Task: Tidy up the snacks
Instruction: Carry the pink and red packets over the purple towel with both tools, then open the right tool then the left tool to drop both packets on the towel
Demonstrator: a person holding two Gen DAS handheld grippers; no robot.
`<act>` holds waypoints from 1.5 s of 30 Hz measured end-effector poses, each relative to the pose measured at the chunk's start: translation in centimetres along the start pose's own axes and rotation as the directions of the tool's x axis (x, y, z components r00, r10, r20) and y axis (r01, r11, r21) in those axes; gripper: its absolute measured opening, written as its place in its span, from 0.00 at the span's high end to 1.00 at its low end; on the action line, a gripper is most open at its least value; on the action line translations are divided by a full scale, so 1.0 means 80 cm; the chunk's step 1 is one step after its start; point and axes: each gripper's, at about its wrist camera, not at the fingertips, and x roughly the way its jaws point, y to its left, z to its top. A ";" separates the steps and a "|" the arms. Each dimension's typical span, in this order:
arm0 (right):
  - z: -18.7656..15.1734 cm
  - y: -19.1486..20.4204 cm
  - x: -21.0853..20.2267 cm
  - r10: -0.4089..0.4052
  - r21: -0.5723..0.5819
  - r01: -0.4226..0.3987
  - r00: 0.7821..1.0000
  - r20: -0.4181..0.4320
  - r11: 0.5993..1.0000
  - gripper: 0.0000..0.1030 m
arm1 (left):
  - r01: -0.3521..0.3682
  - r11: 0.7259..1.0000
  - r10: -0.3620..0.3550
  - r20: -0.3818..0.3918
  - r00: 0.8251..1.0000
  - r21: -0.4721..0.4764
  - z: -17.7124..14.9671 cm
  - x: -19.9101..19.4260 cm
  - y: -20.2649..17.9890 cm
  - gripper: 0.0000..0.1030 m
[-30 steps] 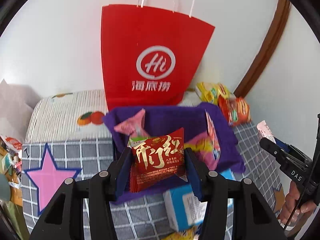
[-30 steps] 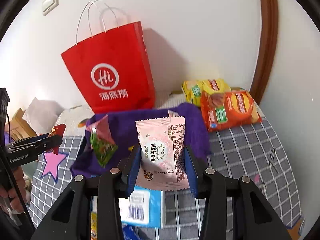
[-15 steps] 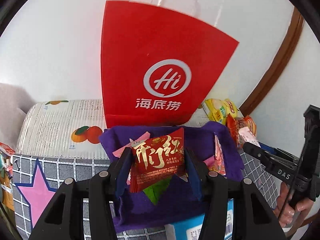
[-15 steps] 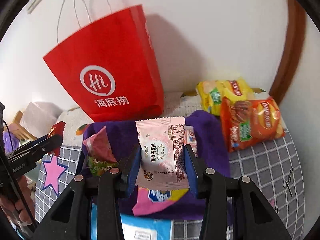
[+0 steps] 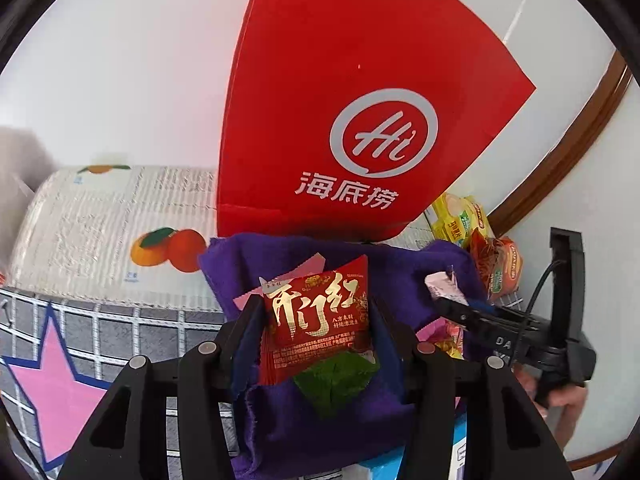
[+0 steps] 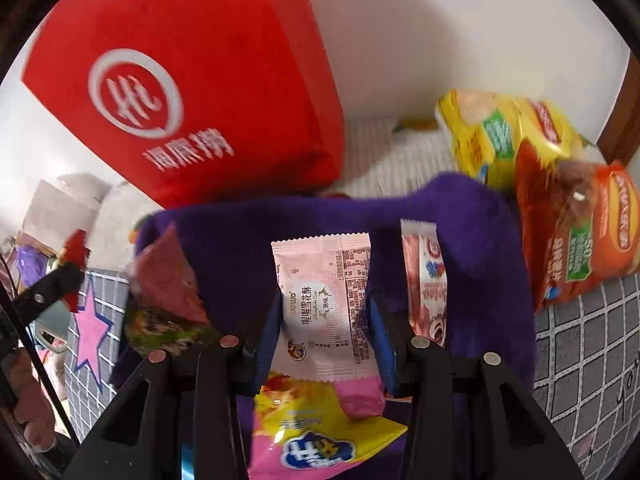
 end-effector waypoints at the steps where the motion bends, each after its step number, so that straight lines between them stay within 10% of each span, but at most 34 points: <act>1: 0.000 -0.001 0.003 0.000 -0.002 0.000 1.000 -0.009 1.000 0.59 | 0.003 1.000 -0.003 -0.005 1.000 -0.001 0.000 0.002 0.000 0.51; 12: -0.006 0.005 0.023 -0.002 -0.070 -0.004 0.997 -0.082 0.998 0.50 | 0.055 0.999 -0.055 -0.018 0.998 -0.001 -0.005 0.017 -0.013 0.51; 45: -0.003 0.009 -0.048 -0.020 -0.085 0.025 0.998 0.056 0.996 0.43 | 0.014 0.999 -0.009 -0.099 0.995 0.046 -0.015 0.045 -0.033 0.34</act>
